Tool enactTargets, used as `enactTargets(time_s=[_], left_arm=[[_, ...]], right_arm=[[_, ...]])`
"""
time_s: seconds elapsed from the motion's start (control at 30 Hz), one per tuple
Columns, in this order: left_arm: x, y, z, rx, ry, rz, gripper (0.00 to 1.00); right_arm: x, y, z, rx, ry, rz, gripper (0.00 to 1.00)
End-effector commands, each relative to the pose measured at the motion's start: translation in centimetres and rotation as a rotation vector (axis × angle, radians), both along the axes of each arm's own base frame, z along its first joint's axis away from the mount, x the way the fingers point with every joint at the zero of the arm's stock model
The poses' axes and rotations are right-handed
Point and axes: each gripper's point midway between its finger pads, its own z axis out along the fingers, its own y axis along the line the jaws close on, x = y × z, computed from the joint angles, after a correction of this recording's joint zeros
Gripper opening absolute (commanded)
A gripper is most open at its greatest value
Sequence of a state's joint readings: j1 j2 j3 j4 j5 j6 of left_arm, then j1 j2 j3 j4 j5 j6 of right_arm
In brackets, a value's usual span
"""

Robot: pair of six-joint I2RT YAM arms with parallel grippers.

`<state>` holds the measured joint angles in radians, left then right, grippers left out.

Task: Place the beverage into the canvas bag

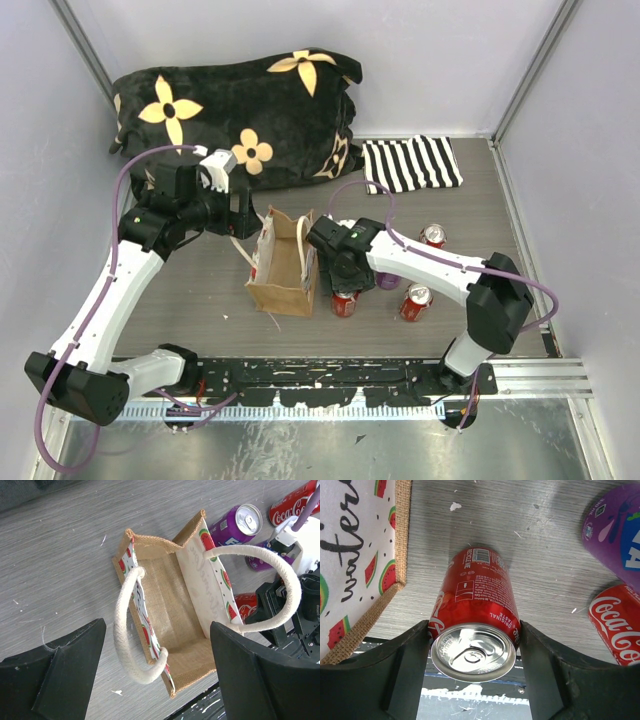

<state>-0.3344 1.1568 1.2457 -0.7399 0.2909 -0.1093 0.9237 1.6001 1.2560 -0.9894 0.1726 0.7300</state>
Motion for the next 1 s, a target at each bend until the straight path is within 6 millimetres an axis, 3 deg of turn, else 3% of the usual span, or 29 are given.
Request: enactTargets(time_s=[0.0, 0.33, 0.5, 0.7, 0.83, 0.97], left_arm=[[-0.5, 0.0, 0.4, -0.016, -0.003, -0.003, 0.92], [0.0, 0.0, 1.5, -0.029, -0.013, 0.014, 0.93], [0.2, 0.2, 2.1, -0.043, -0.018, 0.031, 0.93], [0.4, 0.2, 2.4, -0.045, -0.022, 0.032, 0.93], [0.4, 0.2, 2.1, -0.045, -0.015, 0.035, 0.93], [0.3, 0.3, 2.1, -0.046, -0.015, 0.037, 0.93]], right_arm=[[1.2, 1.0, 3.5, 0.031, -0.062, -0.005, 0.15], [5.5, 1.7, 13.0, 0.064, -0.272, -0.033, 0.04], [7.7, 0.4, 17.8, 0.055, -0.371, -0.05, 0.01], [12.2, -1.0, 23.6, 0.044, -0.551, -0.047, 0.01], [15.3, 0.3, 27.4, 0.081, -0.676, 0.012, 0.01], [17.4, 2.8, 28.9, 0.141, -0.743, 0.07, 0.01]])
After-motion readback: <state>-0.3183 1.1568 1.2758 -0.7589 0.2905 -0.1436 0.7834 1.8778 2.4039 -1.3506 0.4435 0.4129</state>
